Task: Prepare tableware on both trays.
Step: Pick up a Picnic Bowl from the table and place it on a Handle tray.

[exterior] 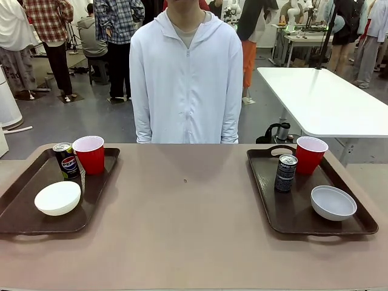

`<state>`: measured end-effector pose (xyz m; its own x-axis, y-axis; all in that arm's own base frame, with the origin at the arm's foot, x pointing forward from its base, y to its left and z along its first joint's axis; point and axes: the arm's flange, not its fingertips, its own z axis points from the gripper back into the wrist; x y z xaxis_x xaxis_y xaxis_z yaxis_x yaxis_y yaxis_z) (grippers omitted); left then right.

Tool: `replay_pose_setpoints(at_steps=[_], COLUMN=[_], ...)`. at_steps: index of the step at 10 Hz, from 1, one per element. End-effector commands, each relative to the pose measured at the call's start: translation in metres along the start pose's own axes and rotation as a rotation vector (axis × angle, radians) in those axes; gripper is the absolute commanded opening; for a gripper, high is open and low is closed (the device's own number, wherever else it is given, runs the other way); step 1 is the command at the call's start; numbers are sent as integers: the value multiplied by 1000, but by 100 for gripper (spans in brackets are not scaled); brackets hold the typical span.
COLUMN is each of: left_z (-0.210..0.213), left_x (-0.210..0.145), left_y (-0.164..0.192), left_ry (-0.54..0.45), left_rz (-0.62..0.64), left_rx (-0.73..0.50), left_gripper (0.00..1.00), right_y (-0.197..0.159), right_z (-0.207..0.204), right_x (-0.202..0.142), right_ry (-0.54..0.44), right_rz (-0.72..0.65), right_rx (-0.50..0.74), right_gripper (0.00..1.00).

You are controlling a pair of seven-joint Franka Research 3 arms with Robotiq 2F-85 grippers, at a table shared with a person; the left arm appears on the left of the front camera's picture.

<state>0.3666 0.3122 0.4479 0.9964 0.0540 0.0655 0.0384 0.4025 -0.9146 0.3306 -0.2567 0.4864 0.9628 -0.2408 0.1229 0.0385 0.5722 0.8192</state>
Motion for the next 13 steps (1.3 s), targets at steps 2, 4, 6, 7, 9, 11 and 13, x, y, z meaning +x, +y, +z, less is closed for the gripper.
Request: replay_pose_setpoints(at_steps=[2,4,6,7,9,11,13], left_z=[1,1,1,1,1,1,1], left_x=[-2,-2,-2,-2,-2,-2,-2], left_y=[-3,-3,-3,-3,-3,-3,-3], left_ry=[-5,-5,-5,-5,-5,-5,-5], left_rz=[2,2,2,2,2,2,2], left_rx=[4,4,4,4,4,4,4], left_gripper=[96,96,96,96,96,96,96], right_y=[-5,-5,-5,-5,-5,-5,-5], right_z=[-13,-24,-24,-24,-24,-24,-24], right_x=[20,11,11,11,11,11,11], right_ry=[173,139,139,139,139,139,139], right_rz=[67,39,39,39,39,39,39], right_rx=[59,50,50,50,50,50,50], right_gripper=[100,100,100,100,100,100,100])
